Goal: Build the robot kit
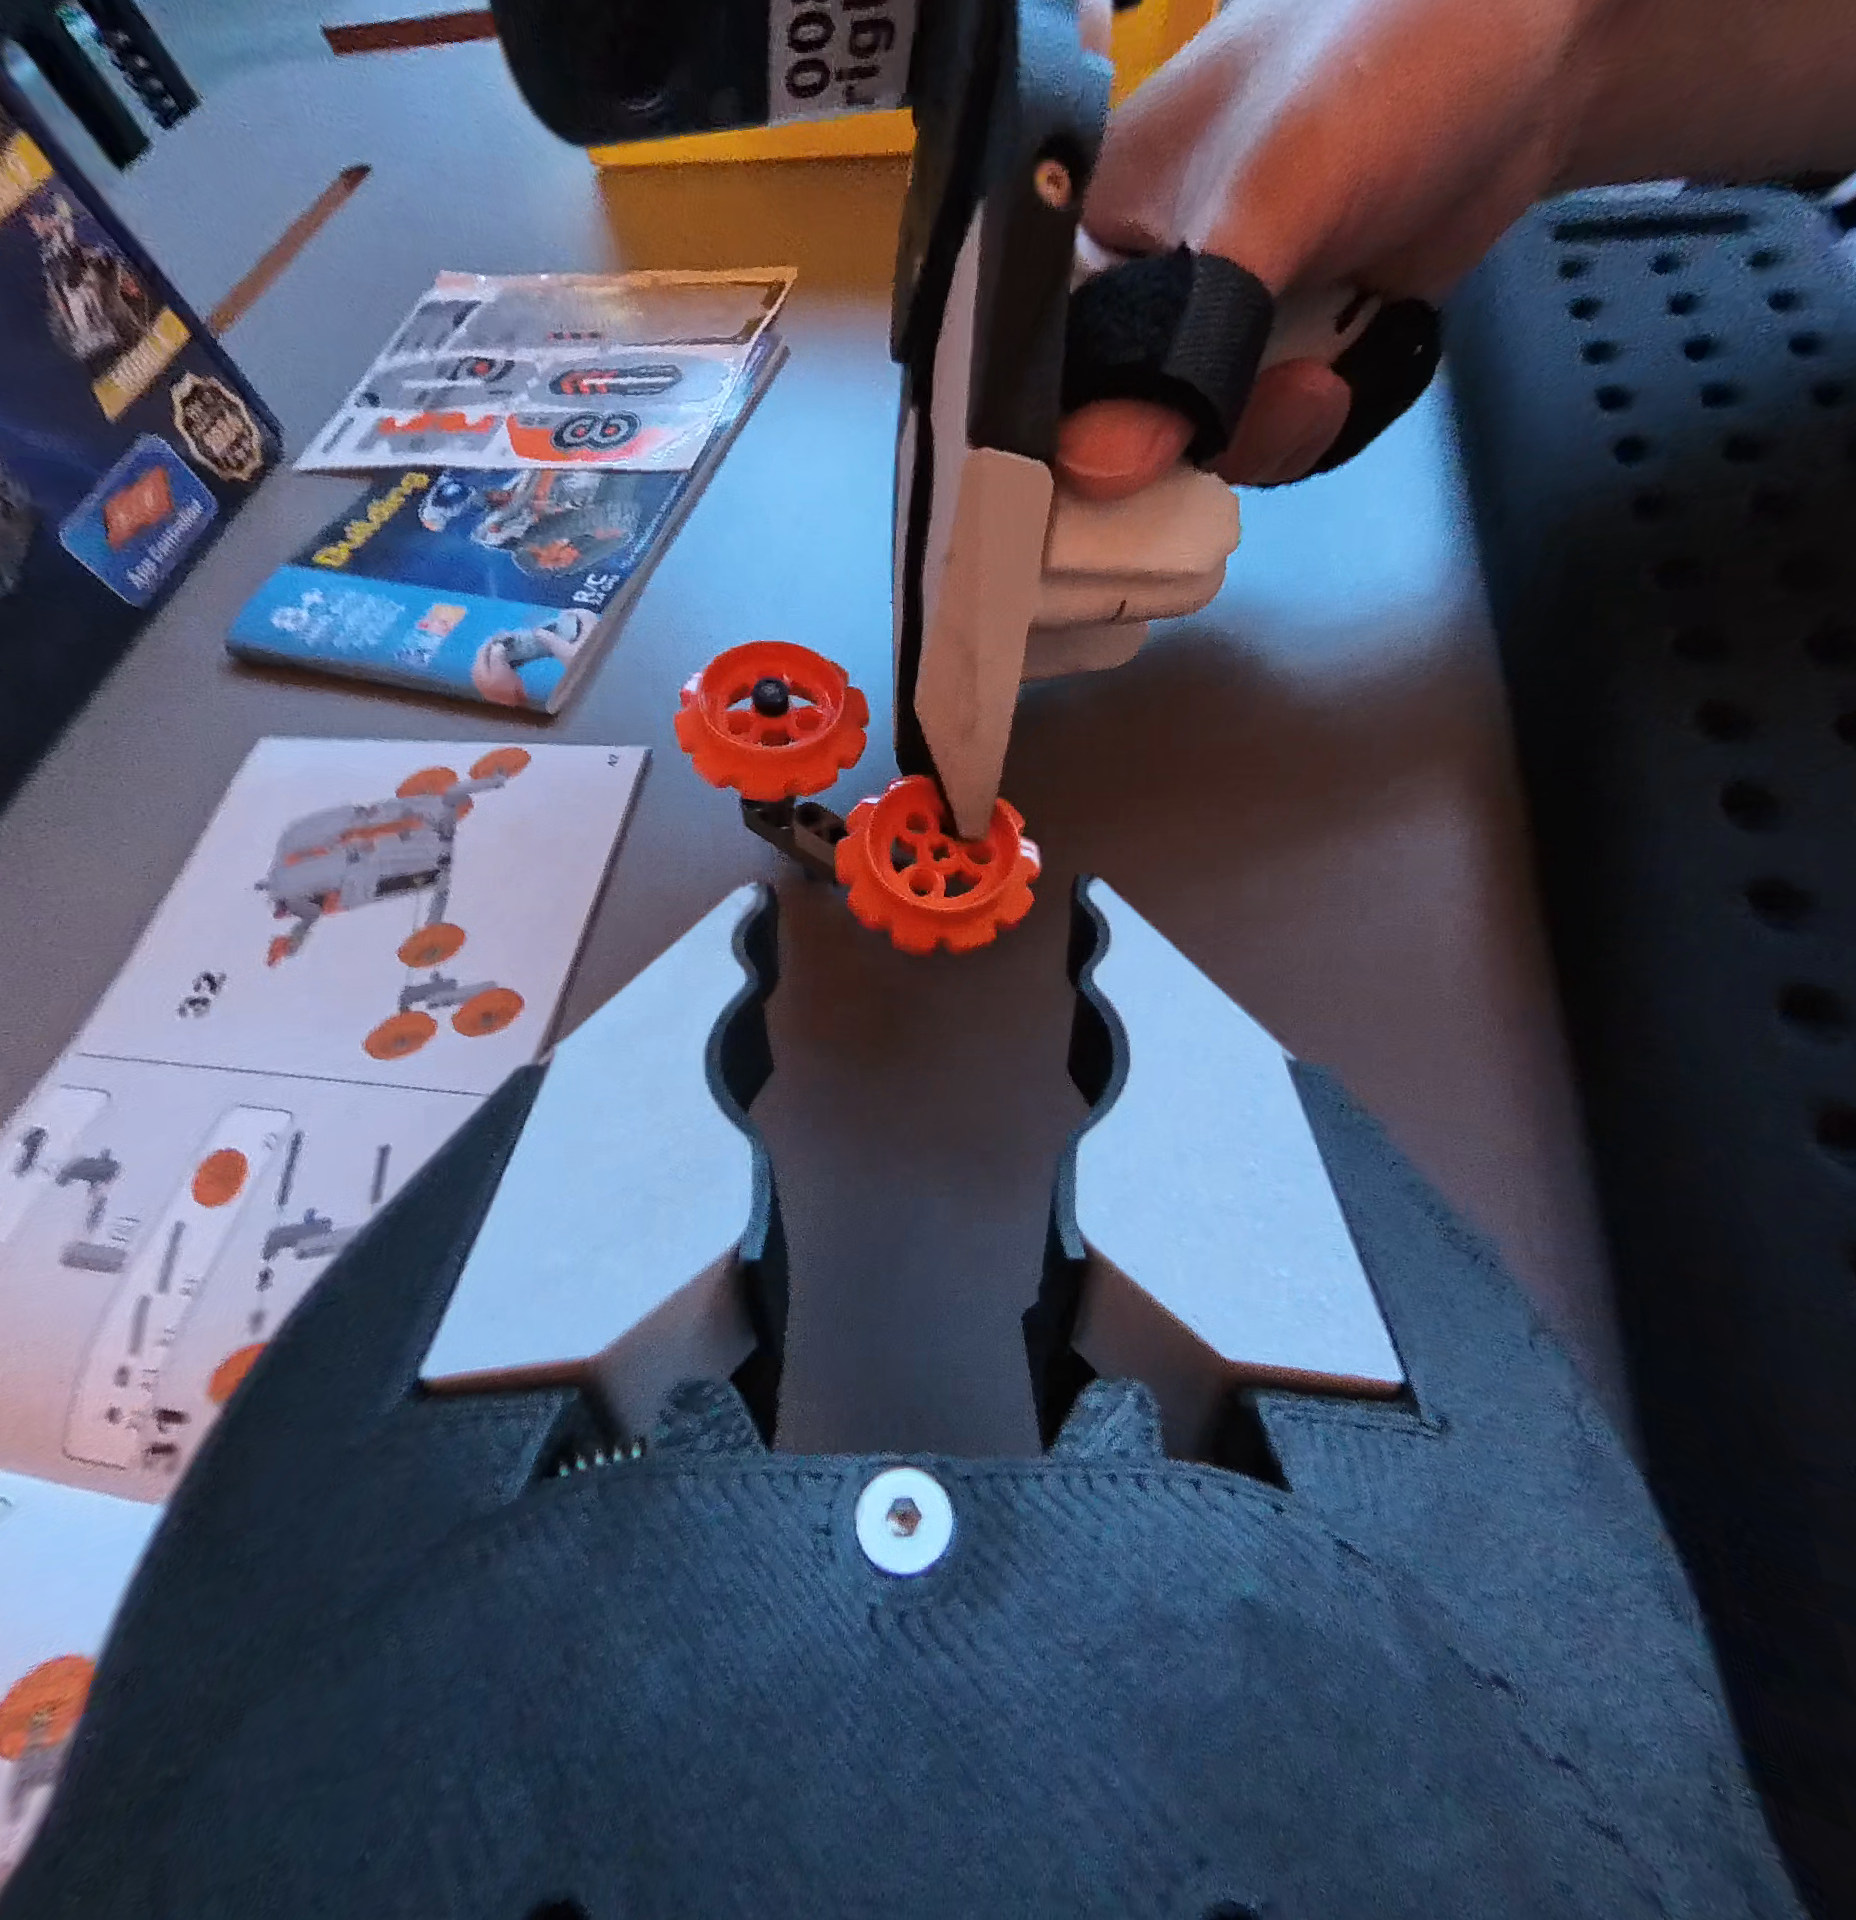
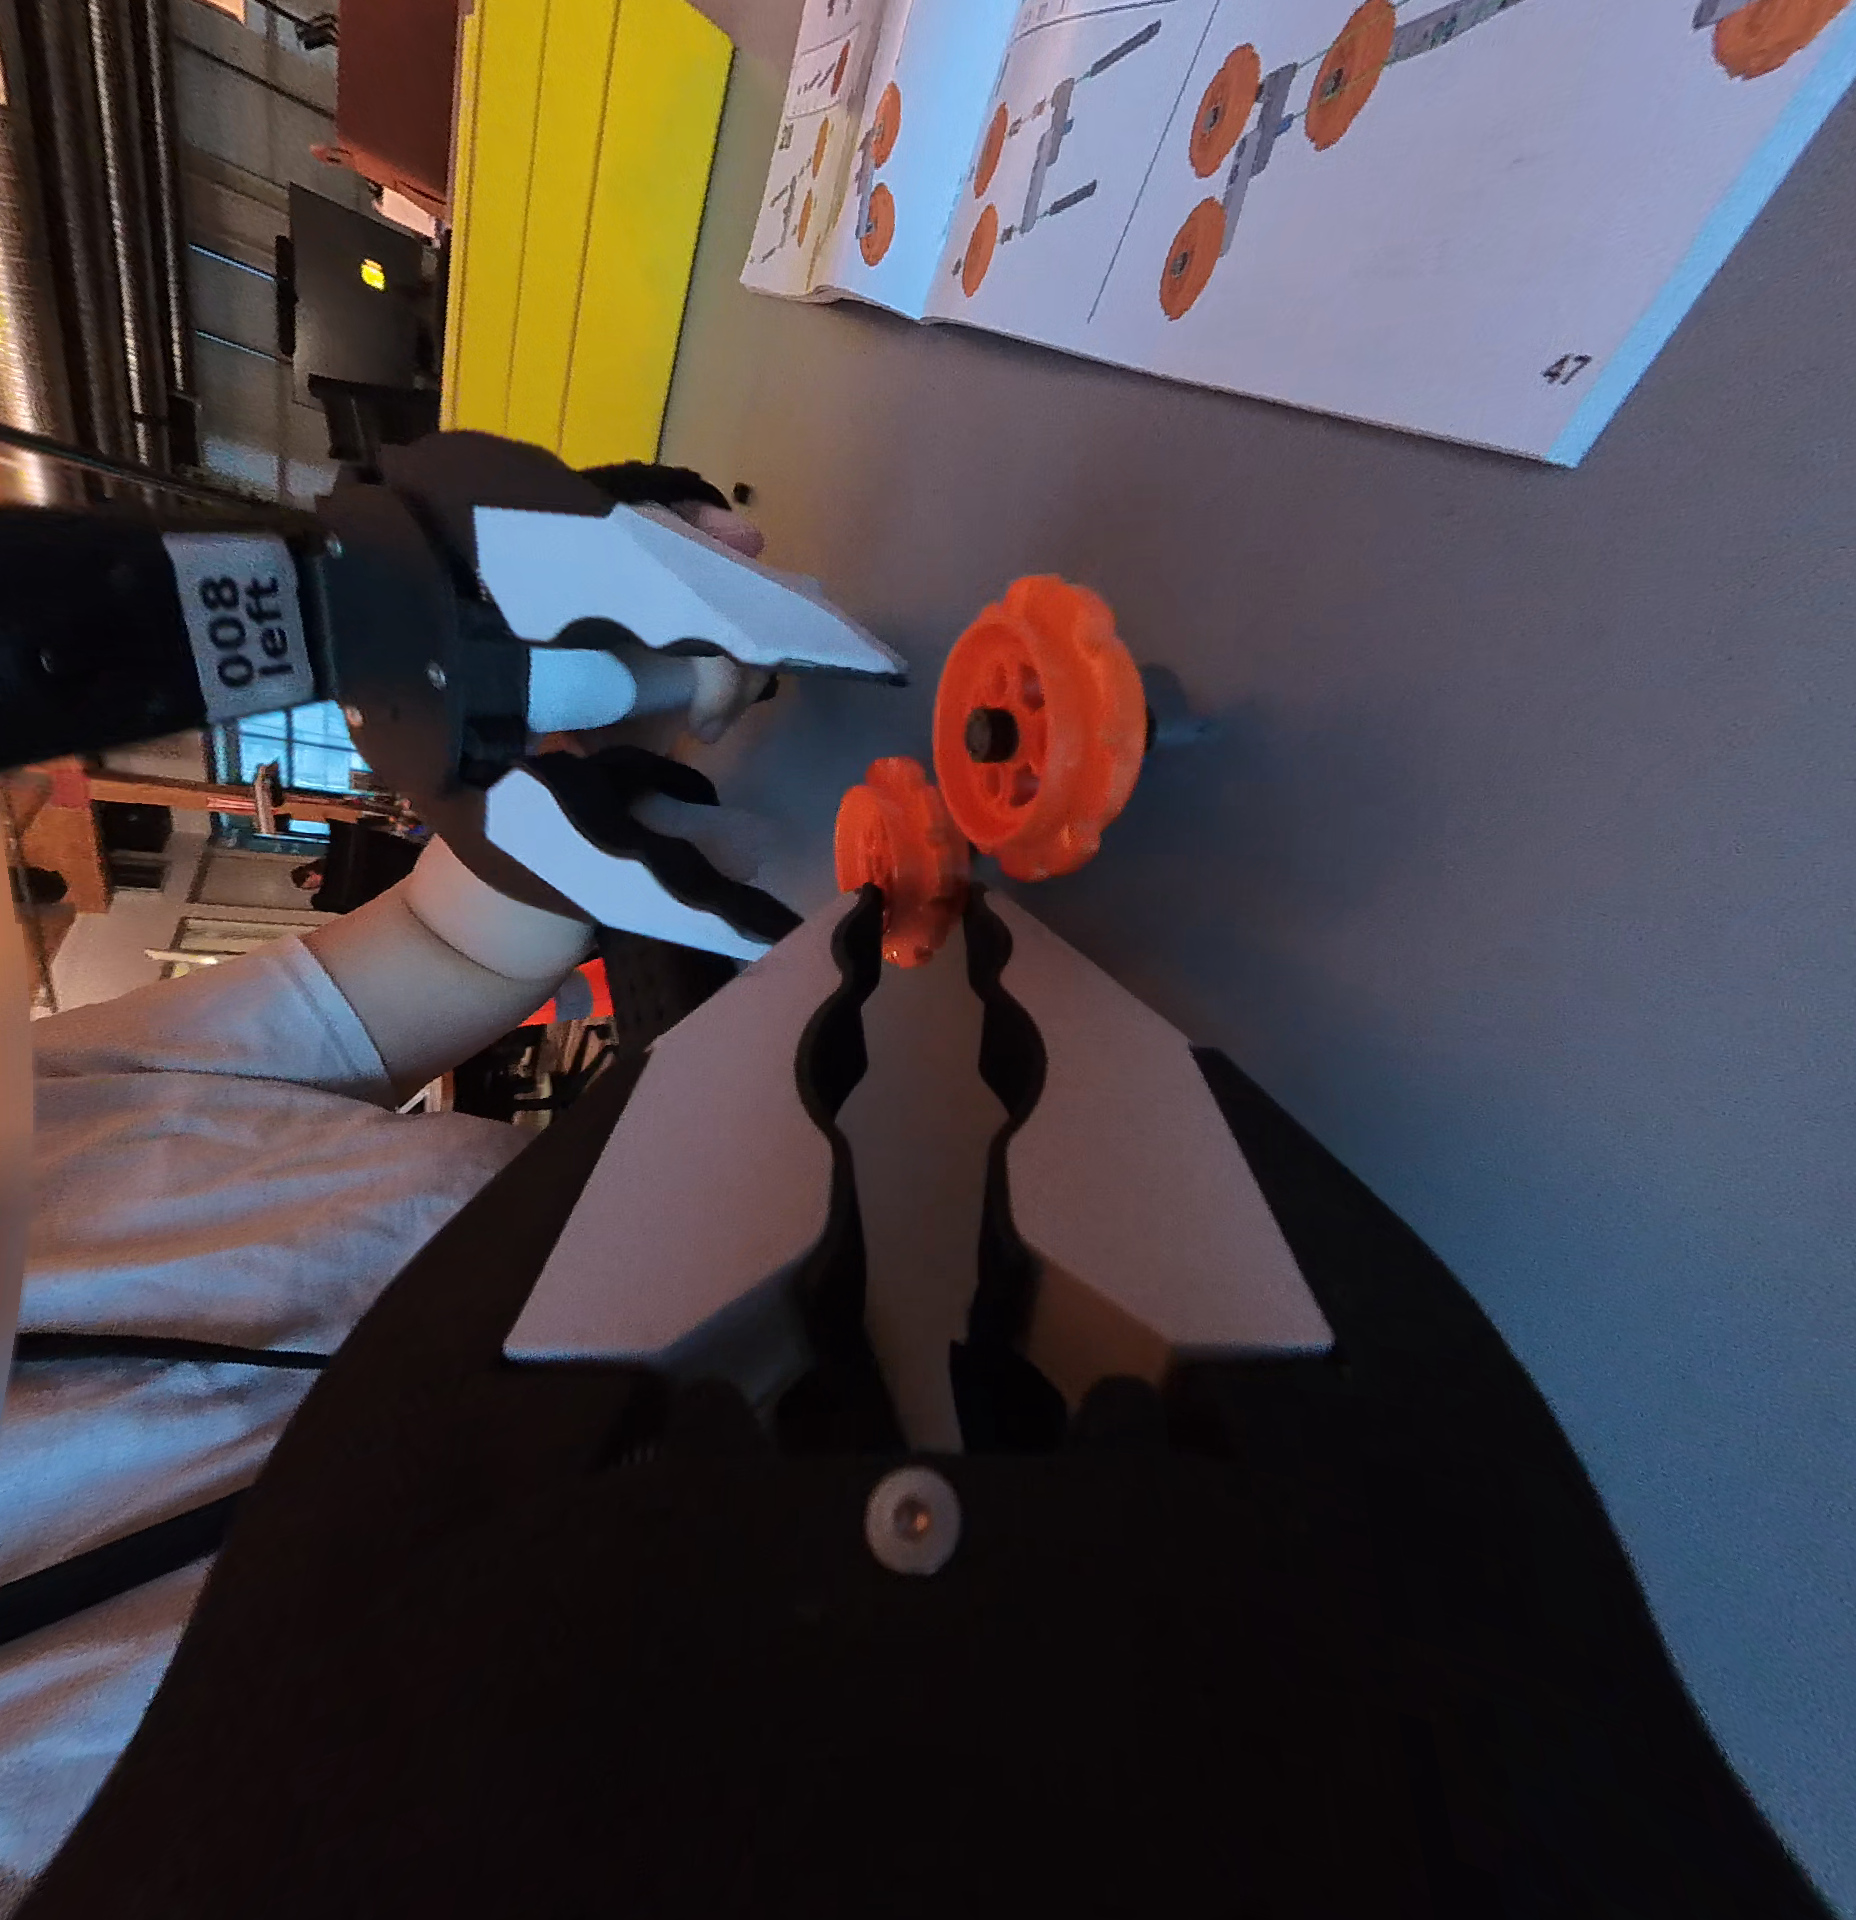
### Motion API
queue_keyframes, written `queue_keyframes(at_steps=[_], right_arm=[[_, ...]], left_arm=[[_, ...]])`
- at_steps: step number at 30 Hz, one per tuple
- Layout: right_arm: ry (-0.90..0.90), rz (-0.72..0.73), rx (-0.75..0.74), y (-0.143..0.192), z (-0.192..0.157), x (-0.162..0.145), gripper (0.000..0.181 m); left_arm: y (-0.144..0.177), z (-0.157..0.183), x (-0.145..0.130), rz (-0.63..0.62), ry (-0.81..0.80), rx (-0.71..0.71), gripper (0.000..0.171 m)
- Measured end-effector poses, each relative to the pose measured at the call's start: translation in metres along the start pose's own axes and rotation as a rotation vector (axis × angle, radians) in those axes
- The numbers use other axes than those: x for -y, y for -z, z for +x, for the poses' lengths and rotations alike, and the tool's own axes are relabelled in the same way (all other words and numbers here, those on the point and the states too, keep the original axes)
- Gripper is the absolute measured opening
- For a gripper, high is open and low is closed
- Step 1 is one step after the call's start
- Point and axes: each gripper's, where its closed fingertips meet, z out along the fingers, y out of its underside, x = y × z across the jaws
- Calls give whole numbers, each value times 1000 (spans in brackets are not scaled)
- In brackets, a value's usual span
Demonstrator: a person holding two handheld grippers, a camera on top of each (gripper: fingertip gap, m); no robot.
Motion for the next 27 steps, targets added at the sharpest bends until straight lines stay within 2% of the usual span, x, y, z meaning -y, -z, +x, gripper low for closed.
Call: queue_keyframes(at_steps=[2, 6, 9, 11, 12, 14, 15, 17, 20, 23, 25, 27], right_arm=[[0, 3, 9, 0, -1, 1, 14], [36, 15, -27, 5, 2, 5, 14], [51, 25, -31, 5, 2, 7, 14], [45, 27, -22, 4, 0, 8, 14], [39, 27, -12, 3, -2, 9, 14], [38, 32, -7, 0, -4, 11, 14], [40, 27, -12, -1, -4, 11, 15], [76, 5, -40, -3, -1, 9, 17], [150, 37, 8, 1, -10, 10, 26], [251, 140, 89, 11, -25, 14, 28], [463, 254, 29, 15, -32, 20, 30], [748, 335, -101, 12, -41, 20, 37]], left_arm=[[-5, 2, -2, -28, -68, 18, 55], [-11, -2, 2, -15, -82, 63, 38], [-10, -4, 3, -8, -62, 64, 37], [-12, -6, 0, -27, -54, 88, 51], [-12, -7, 0, -33, -56, 99, 52], [-14, -9, 1, -32, -61, 121, 50], [-14, -8, 0, -40, -63, 120, 41], [-16, -10, -5, -54, -48, 116, 41], [-11, -15, -9, -46, 76, 76, 41], [3, -25, -7, 21, 308, 10, 41], [10, -29, -10, 52, 516, -69, 40], [18, -33, -8, 112, 696, -158, 40]])
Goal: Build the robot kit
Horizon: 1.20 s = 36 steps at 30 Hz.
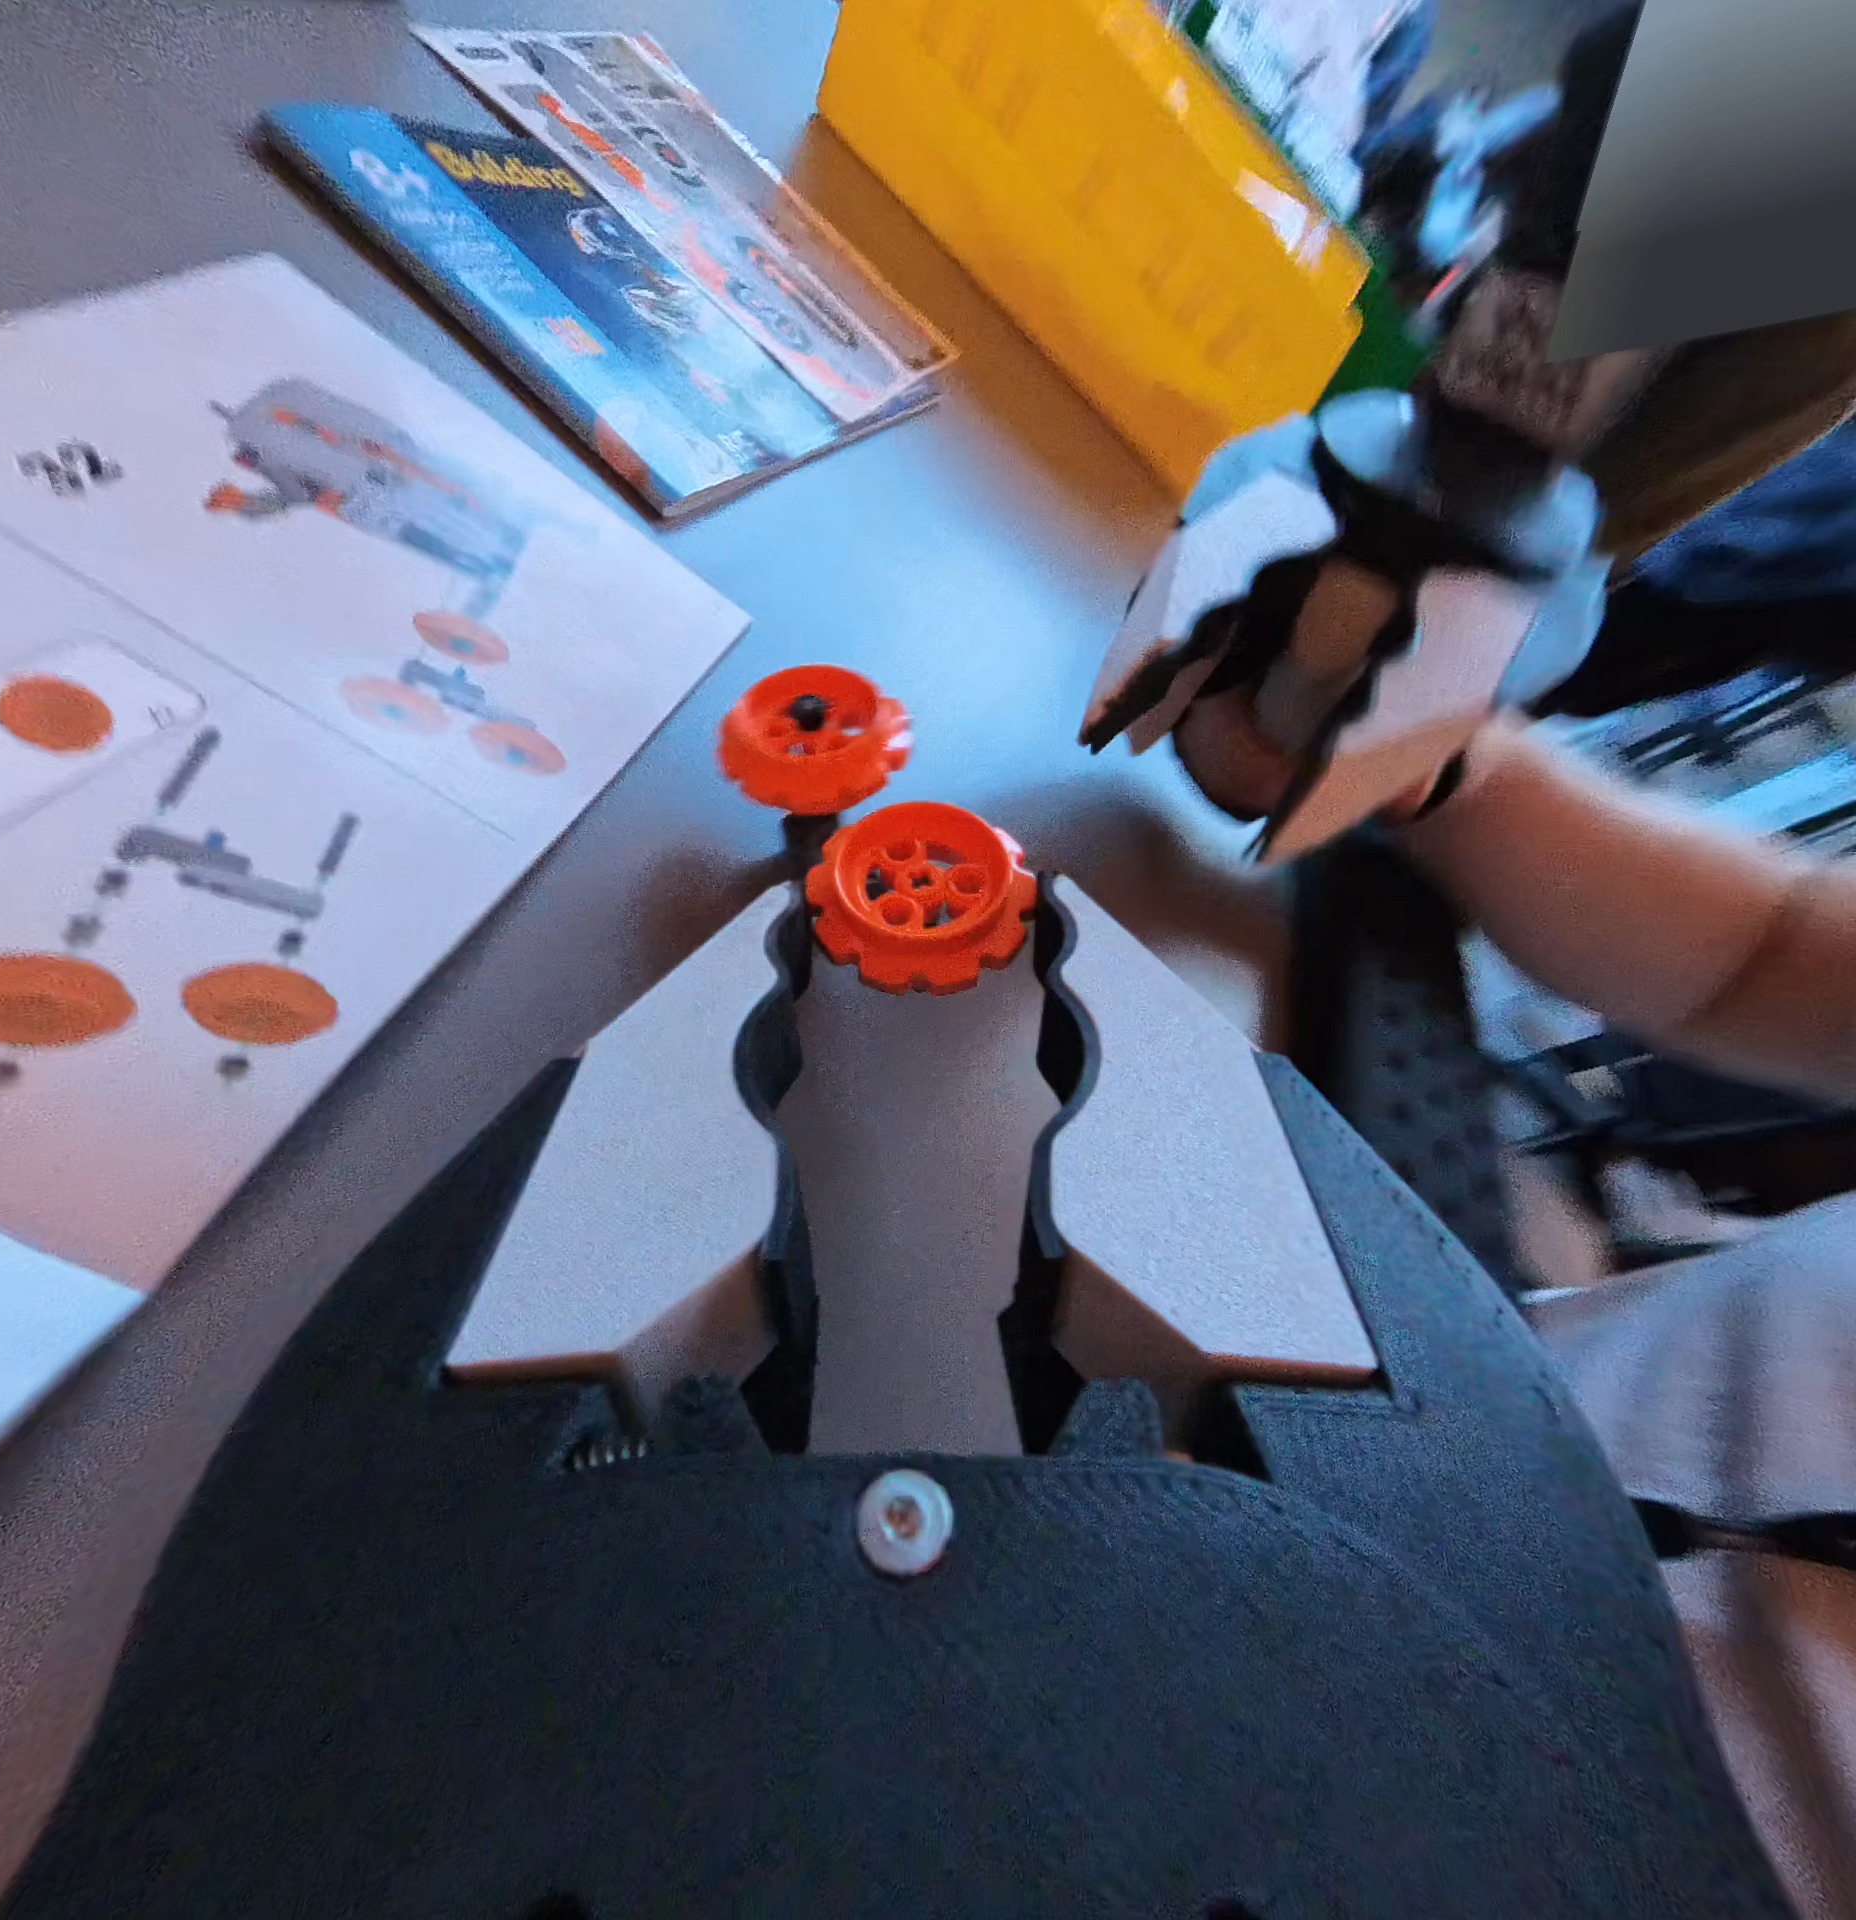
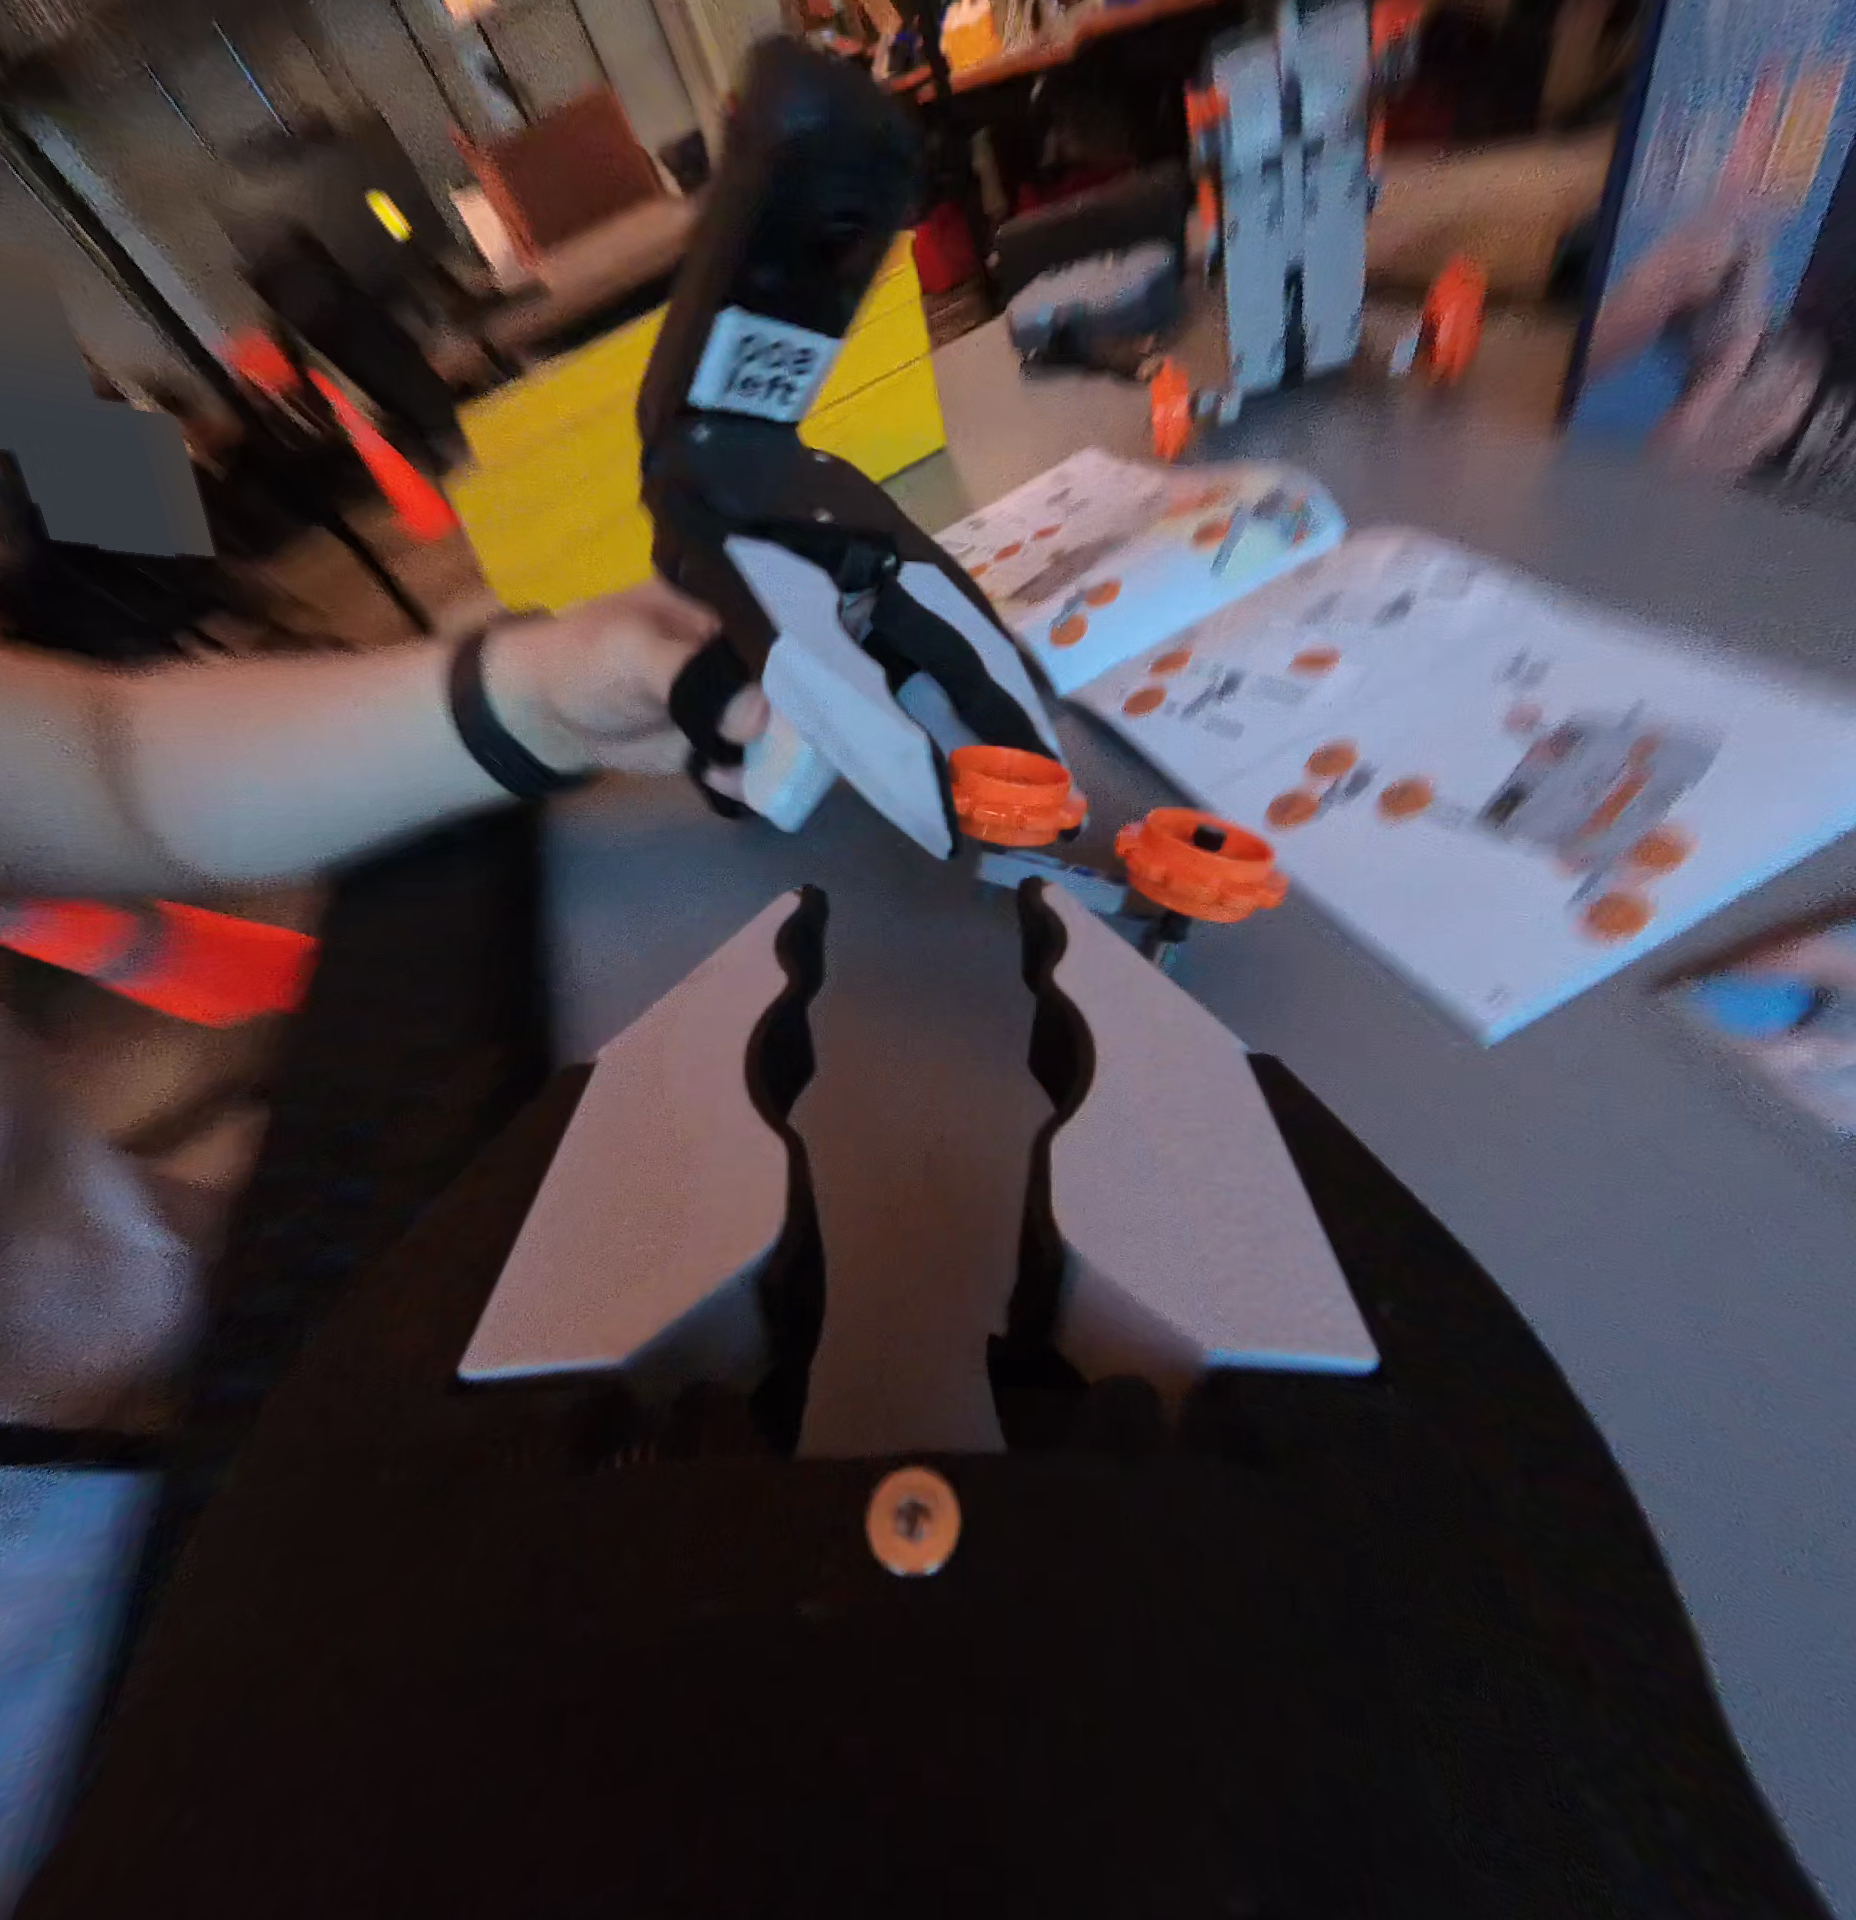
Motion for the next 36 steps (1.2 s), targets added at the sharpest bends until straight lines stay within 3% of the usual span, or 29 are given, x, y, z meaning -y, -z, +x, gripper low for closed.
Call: queue_keyframes(at_steps=[3, 6, 10, 12, 14, 16, 18, 24, 26, 31, 36], right_arm=[[481, -50, -154, -15, -11, 0, 49], [672, -187, -219, -38, -5, -15, 50], [638, -114, -224, -50, -1, -1, 49], [594, -80, -149, -51, -5, 2, 46], [471, -20, -36, -49, -12, 6, 44], [324, 20, 13, -44, -8, 12, 28], [251, 57, 62, -38, -9, 16, 23], [231, 146, 128, -34, -19, 29, 29], [206, 163, 152, -32, -22, 32, 15], [222, 161, 173, -34, -30, 31, 26], [231, 160, 151, -34, -28, 32, 21]], left_arm=[[11, 1, 9, 51, 169, -114, 40], [18, 3, 13, 69, 232, -166, 40], [23, 11, 15, 87, 319, -264, 40], [26, 19, 17, 97, 357, -334, 40], [29, 23, 19, 102, 379, -376, 40], [32, 27, 22, 120, 401, -422, 40], [34, 28, 26, 145, 436, -457, 40], [37, 42, 31, 170, 526, -606, 40], [39, 43, 35, 188, 542, -632, 41], [38, 44, 37, 201, 542, -640, 41], [37, 46, 37, 205, 558, -660, 40]])
